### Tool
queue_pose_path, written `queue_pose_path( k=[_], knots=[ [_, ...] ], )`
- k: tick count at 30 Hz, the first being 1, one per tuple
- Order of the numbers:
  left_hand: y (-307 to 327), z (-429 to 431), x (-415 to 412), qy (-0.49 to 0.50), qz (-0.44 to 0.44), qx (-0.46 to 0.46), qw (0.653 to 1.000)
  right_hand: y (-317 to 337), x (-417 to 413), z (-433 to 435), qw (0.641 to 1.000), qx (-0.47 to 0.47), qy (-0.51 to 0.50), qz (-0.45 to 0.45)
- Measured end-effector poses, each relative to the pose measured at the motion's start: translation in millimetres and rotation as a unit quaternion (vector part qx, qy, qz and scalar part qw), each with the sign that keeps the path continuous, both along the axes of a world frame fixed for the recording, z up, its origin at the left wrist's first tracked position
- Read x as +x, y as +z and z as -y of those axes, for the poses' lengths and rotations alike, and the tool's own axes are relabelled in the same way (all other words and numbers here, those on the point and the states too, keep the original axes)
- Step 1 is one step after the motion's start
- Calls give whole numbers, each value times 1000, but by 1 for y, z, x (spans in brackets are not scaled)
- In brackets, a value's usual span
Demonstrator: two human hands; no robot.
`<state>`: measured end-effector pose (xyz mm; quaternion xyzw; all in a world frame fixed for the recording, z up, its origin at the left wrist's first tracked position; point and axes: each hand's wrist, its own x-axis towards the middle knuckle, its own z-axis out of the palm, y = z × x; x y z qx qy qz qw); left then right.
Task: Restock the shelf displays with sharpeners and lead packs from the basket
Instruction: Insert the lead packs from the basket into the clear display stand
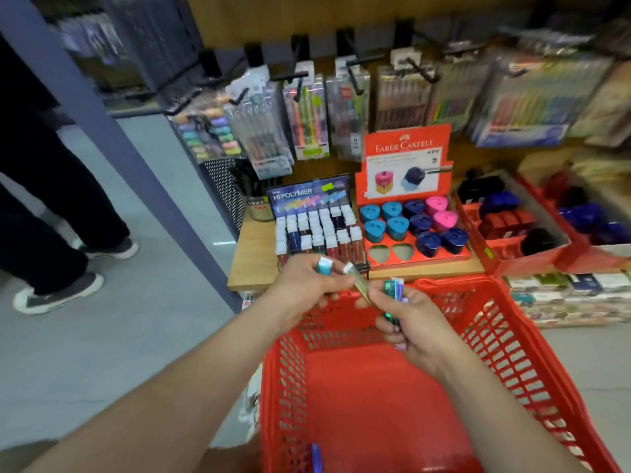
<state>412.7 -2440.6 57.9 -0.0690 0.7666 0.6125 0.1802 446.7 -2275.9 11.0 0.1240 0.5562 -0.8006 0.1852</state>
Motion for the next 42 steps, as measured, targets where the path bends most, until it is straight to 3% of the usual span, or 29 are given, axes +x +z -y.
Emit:
queue_pose_path(
  k=[3,7,9,11,13,15,21,24,27,30,33,35,37,42],
  knots=[
    [24,13,-4,-29,-6,-6,1000,15,1,7,998,57,13,-39],
    [36,20,-3,-50,-20,-18,998,27,1,19,996,52,28,-60],
    [36,18,-3,-8,-34,19,999,26,1,25,999,-47,9,-12],
    [35,9,-2,63,-30,89,994,23,2,33,979,-196,-12,48],
    [33,-3,1,120,-19,141,982,22,6,45,971,-236,-18,43],
    [27,-13,6,158,-6,157,975,25,9,60,980,-197,-22,6],
    [15,-13,13,167,6,57,984,26,12,81,991,-91,-88,-48],
    [25,-17,19,160,13,88,983,28,13,76,994,-49,-62,-76],
    [51,-5,3,178,-39,141,973,29,12,64,997,24,13,-78],
    [83,28,-20,159,-105,172,967,33,9,49,999,-41,20,1],
    [89,51,-27,111,-115,91,983,38,4,37,984,-164,-7,71],
    [83,51,-24,89,-95,42,991,42,0,34,977,-199,-8,75],
    [72,45,-20,72,-78,12,994,46,-2,34,981,-187,5,59],
    [53,37,-7,25,-52,-32,998,44,-7,44,998,-49,42,-27]
  ],
)
